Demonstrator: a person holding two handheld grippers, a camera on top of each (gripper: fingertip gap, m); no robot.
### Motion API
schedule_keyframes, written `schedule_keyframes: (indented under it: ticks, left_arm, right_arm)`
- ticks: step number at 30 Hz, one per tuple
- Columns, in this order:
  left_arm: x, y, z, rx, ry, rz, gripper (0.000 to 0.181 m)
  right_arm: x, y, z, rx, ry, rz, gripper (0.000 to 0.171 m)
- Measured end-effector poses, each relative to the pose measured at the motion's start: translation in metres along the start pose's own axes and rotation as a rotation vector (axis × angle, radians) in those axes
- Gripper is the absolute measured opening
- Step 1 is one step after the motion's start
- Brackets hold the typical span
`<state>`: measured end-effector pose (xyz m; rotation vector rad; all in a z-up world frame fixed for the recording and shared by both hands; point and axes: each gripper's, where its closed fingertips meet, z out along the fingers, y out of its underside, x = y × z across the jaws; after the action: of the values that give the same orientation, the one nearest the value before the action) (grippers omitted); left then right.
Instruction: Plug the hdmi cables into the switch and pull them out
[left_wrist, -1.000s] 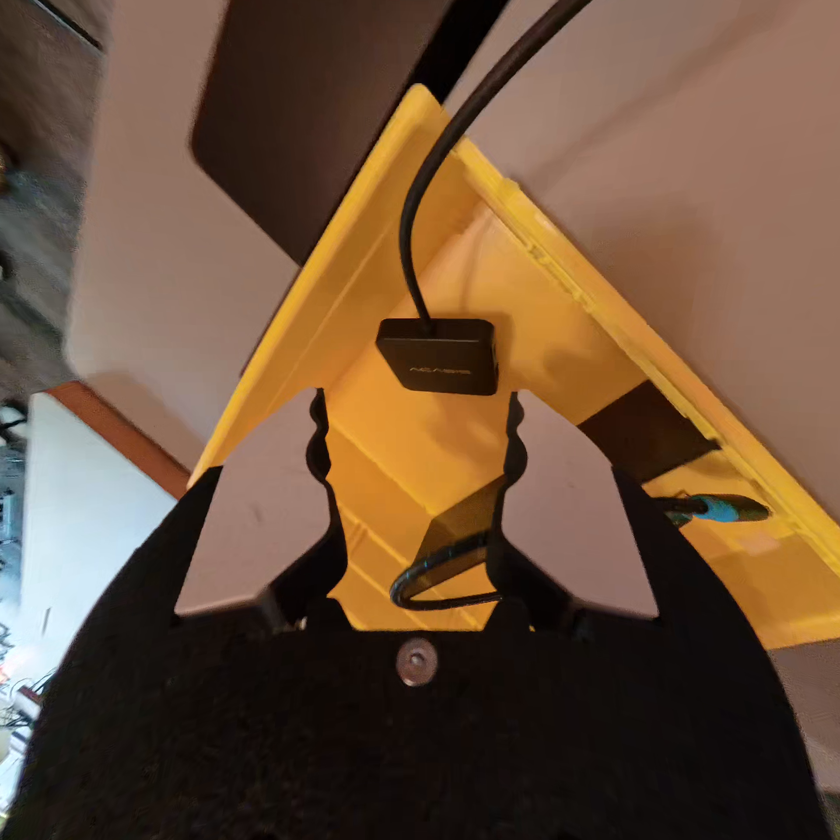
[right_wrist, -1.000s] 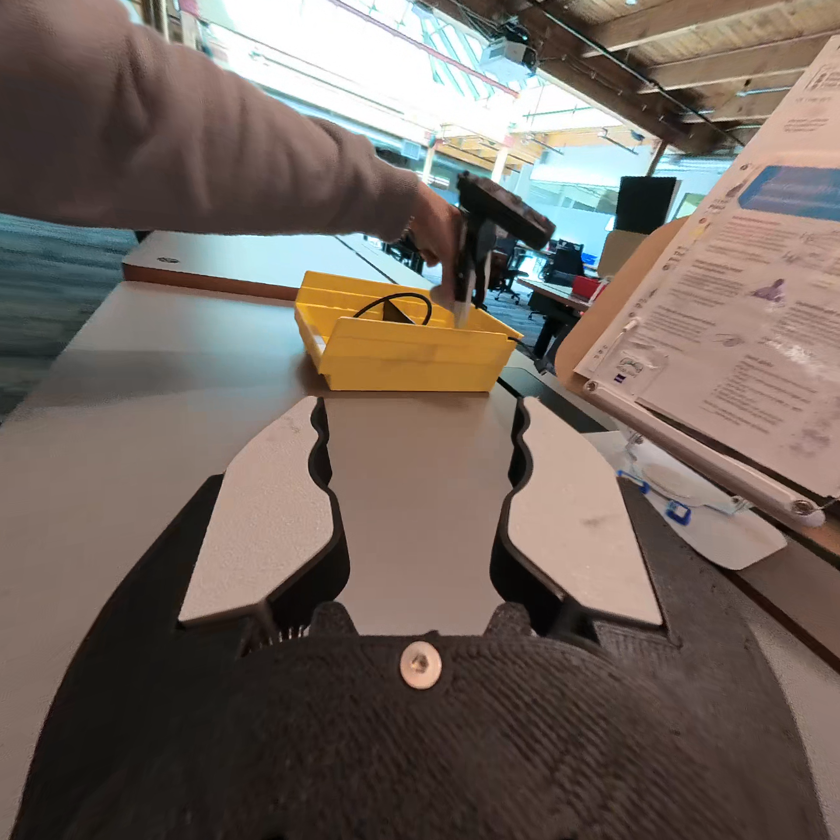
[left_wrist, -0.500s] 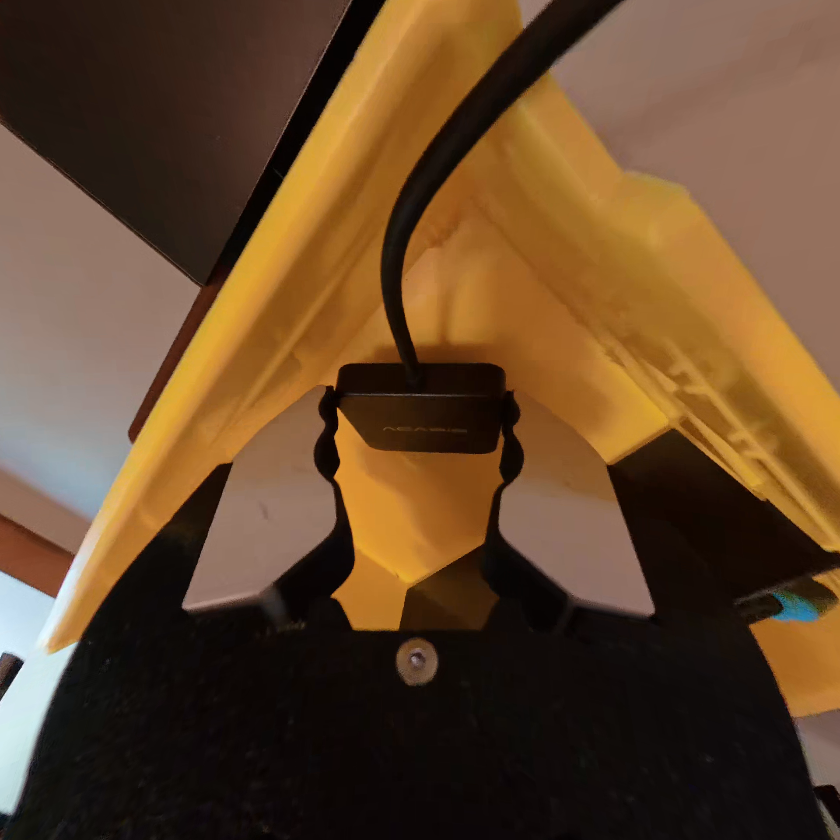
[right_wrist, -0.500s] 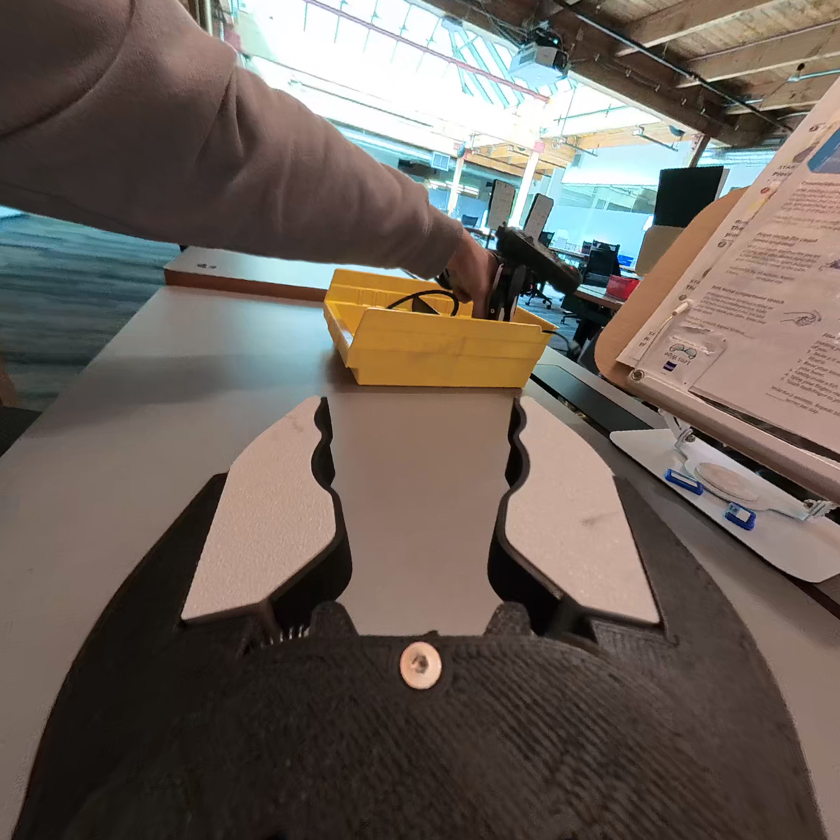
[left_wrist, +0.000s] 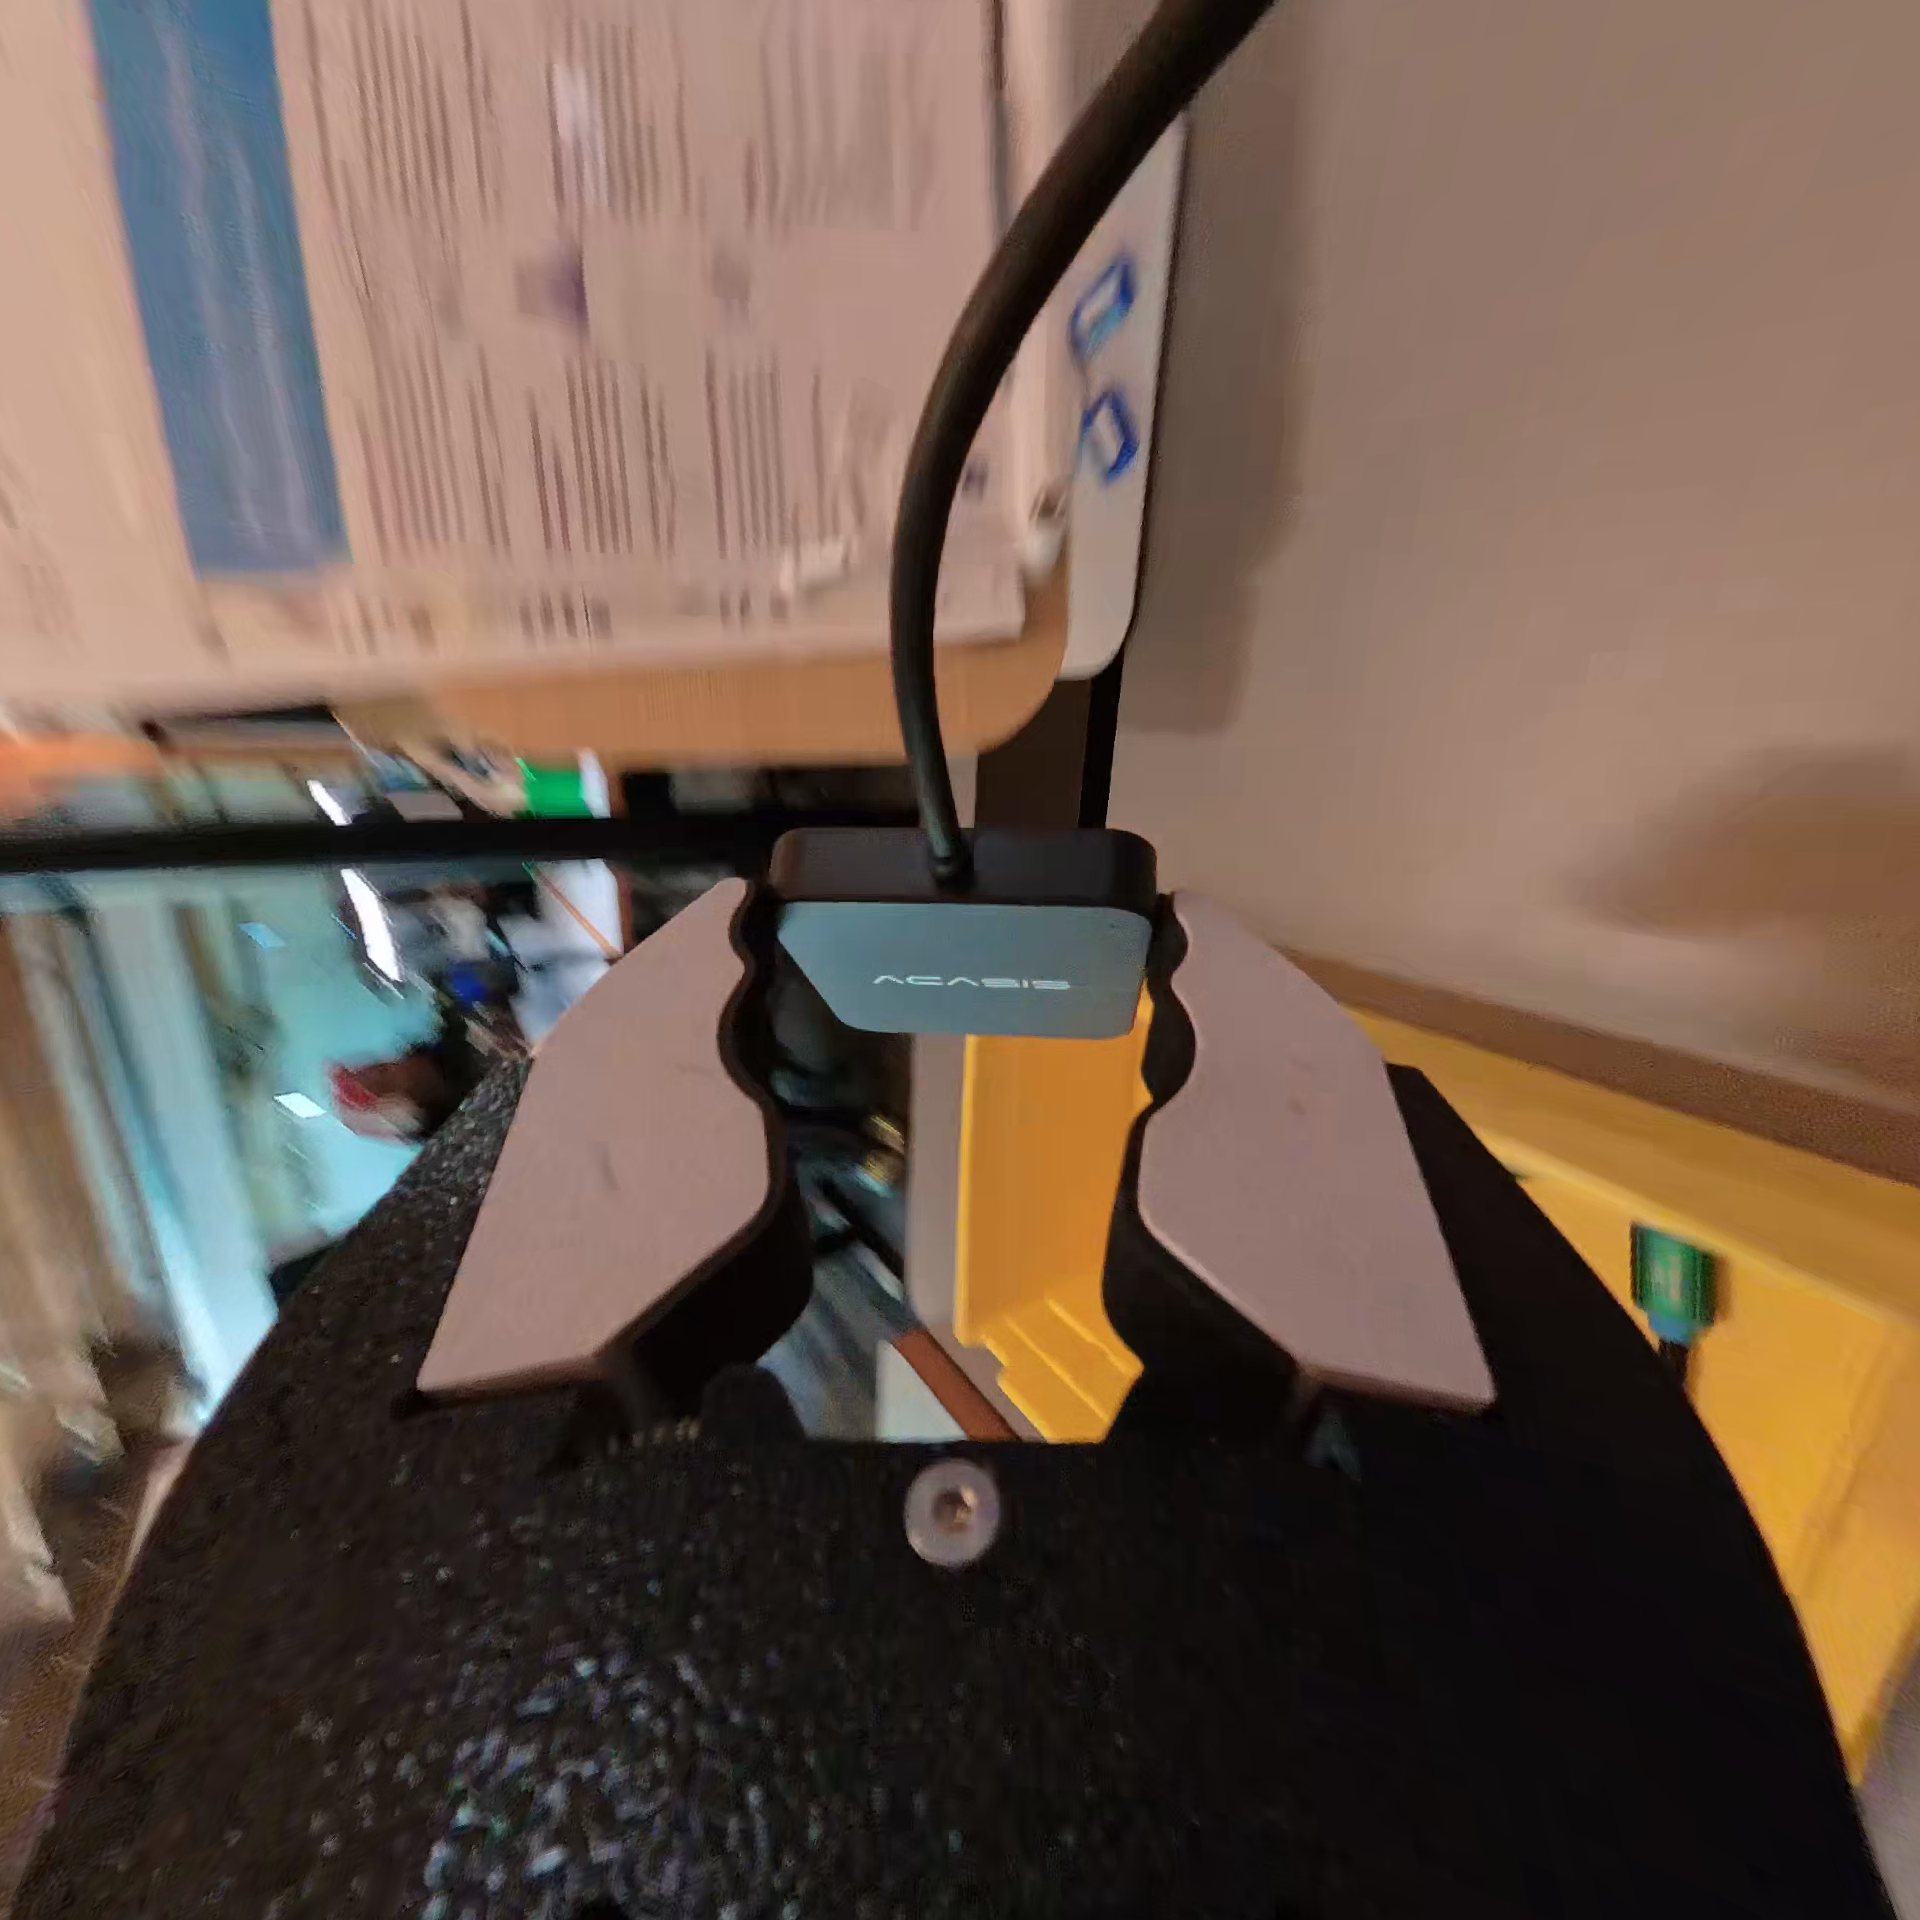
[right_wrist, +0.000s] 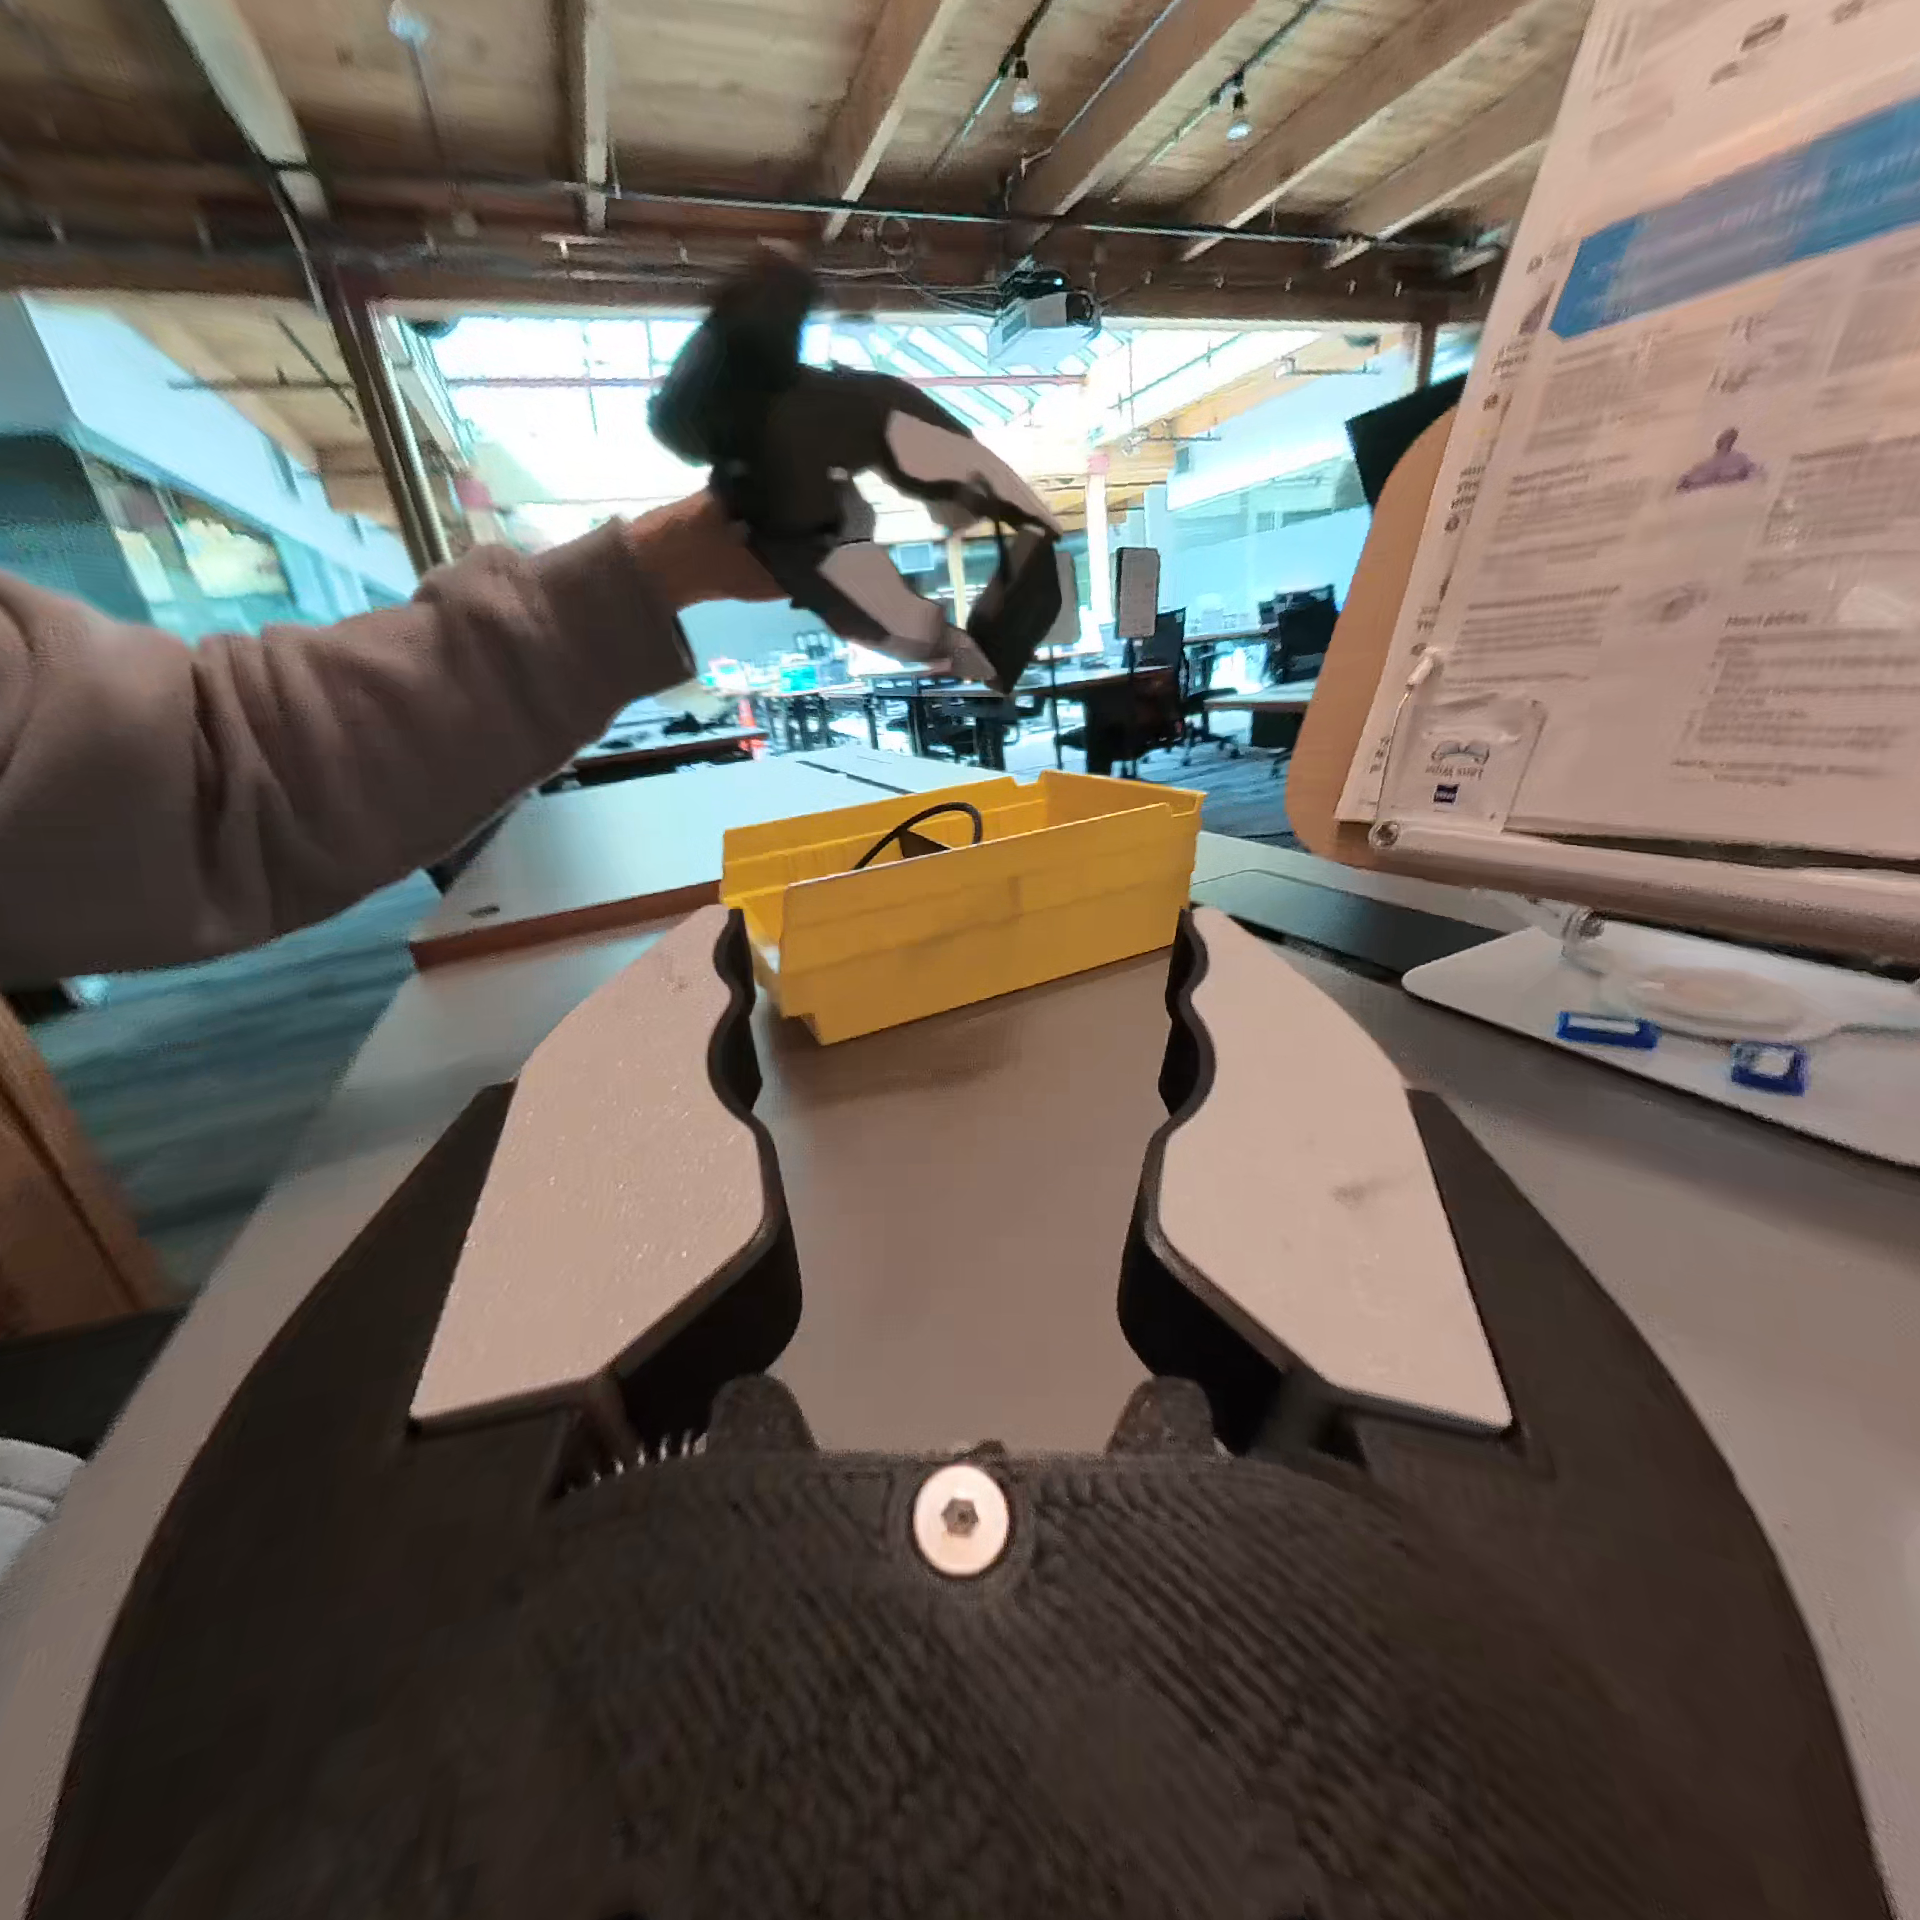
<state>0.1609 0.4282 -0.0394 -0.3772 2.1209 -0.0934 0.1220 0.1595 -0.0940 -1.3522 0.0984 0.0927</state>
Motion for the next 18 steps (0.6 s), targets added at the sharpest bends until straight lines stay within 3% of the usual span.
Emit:
schedule_keyframes:
  ticks: [1,4,10,13,18]
  left_arm:
    - [0.013,-0.024,-0.008,0.045,-0.019,0.088,0.069]
    - [0.066,-0.092,-0.019,0.197,-0.062,0.345,0.069]
    - [0.149,-0.183,-0.026,0.426,-0.094,0.559,0.069]
    - [0.156,-0.213,-0.037,0.514,-0.145,0.626,0.069]
    - [0.164,-0.229,-0.041,0.597,-0.142,0.64,0.07]
  right_arm:
    - [0.001,0.0,0.0,-0.001,-0.008,0.044,0.078]
    - [0.003,-0.002,0.002,0.013,-0.024,0.174,0.082]
    - [-0.01,0.007,0.016,-0.022,-0.115,0.285,0.081]
    - [-0.023,0.012,0.018,-0.04,-0.186,0.3,0.076]
    - [-0.027,-0.002,0.01,0.033,-0.233,0.304,0.062]
